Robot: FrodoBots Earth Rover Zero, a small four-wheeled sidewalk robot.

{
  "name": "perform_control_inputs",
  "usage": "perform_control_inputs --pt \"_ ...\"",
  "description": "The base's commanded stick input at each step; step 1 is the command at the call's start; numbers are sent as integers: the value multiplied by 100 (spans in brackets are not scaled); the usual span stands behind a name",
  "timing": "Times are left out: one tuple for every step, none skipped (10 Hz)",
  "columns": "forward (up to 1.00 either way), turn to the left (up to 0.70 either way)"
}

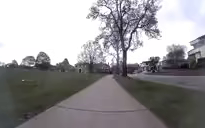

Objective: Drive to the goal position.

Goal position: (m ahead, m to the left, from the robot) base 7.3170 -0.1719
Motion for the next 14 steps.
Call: perform_control_inputs --pt "100 0" --pt "100 0" --pt "100 0" --pt "100 0" --pt "100 0" --pt "100 0" --pt "100 0" --pt "100 0" --pt "100 0" --pt "100 0" --pt "100 0" --pt "100 0" --pt "100 0" --pt "100 0"
